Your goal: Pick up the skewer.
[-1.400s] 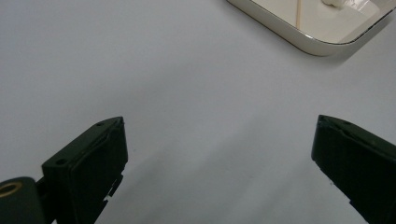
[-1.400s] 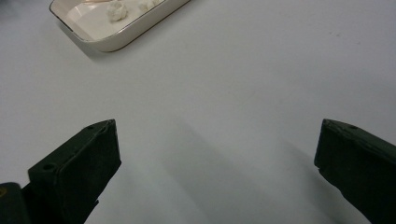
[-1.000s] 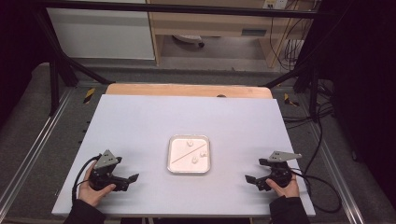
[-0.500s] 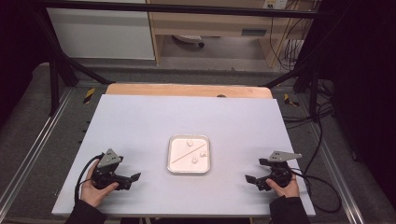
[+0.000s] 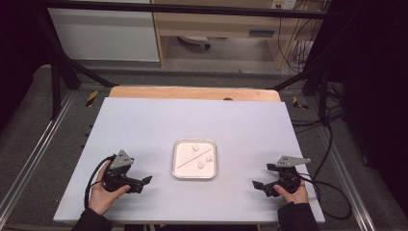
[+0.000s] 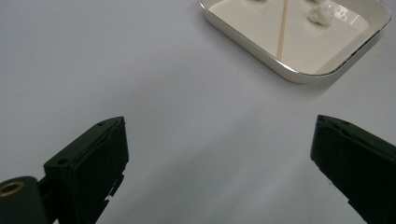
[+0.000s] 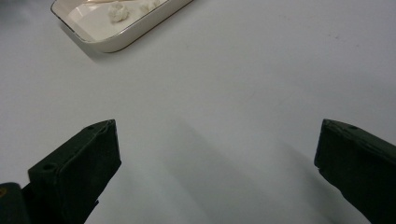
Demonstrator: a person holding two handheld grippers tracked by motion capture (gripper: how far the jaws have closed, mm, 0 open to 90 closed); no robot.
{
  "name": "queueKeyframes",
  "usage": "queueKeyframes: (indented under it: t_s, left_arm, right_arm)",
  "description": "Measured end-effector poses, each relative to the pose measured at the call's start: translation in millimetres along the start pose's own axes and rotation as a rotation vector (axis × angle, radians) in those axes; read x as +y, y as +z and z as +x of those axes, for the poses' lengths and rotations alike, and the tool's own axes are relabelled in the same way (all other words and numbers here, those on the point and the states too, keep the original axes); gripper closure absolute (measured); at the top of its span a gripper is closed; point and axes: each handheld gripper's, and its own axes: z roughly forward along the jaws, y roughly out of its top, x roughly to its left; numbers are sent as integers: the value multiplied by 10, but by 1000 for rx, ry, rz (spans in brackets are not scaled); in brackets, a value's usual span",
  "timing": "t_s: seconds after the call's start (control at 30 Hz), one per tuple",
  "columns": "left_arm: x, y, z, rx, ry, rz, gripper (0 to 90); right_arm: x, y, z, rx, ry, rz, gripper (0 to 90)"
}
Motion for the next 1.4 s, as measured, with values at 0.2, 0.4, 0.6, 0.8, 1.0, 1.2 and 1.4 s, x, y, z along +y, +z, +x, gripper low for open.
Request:
queueKeyframes:
  t_s: [0.2,0.4,0.6,0.8,1.0,1.2,1.4]
  left_arm:
    - [118,29,-61,-12,21,4,40]
    - [250,93,-105,-15,35,10,39]
    - [378,174,-176,-18,47,20,39]
    - [515,281,-235,-24,54,27,40]
    - [637,408,-308,-32,68,43,46]
    - [762,537,-402,-42,86,55,62]
    - [859,668,-483,-39,98,85,115]
  right_arm:
    - [-1,5,0,2,-4,4,7]
    - [-3,11,2,4,-4,7,7]
    - [-3,10,2,4,-5,7,7]
    - [-4,16,1,4,-9,11,7]
    - [-4,16,1,4,-11,13,7]
    - [-4,14,1,2,-11,13,7]
    - [-5,18,3,3,-12,16,7]
